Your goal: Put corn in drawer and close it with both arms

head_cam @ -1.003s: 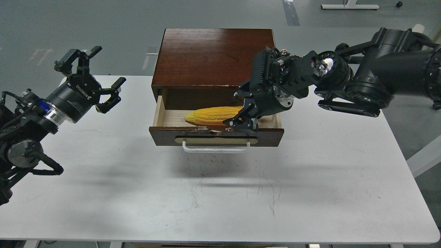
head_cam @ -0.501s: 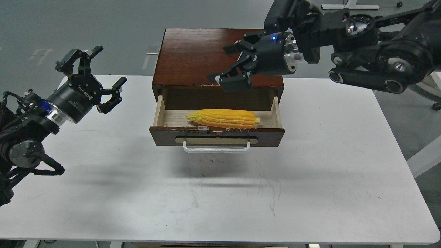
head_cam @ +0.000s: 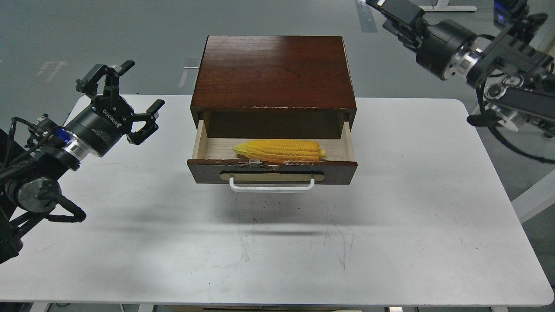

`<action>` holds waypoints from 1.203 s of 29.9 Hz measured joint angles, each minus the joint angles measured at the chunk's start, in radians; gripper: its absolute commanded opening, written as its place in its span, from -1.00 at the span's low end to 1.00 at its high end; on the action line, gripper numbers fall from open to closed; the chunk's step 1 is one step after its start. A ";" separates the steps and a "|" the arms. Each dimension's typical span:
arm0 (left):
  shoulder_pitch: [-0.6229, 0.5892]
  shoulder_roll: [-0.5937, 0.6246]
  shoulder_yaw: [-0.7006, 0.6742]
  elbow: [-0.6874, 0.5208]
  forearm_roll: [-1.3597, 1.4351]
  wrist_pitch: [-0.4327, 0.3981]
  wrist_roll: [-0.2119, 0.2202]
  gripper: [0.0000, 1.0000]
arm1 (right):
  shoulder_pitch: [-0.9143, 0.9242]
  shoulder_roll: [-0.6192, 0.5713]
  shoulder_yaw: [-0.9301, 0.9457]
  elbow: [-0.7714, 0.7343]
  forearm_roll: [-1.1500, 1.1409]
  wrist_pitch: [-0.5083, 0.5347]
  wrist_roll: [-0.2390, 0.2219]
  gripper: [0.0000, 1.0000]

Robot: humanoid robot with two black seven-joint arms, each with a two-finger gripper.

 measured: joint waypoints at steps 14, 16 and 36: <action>0.009 -0.007 0.007 0.003 0.000 0.000 0.000 1.00 | -0.530 0.076 0.457 -0.213 0.326 0.371 0.000 0.93; 0.009 -0.007 0.009 0.005 0.001 0.000 0.000 1.00 | -0.550 0.083 0.461 -0.249 0.334 0.427 0.000 0.93; -0.248 0.195 -0.029 -0.296 0.662 0.000 0.000 1.00 | -0.590 0.127 0.460 -0.325 0.359 0.494 0.000 0.93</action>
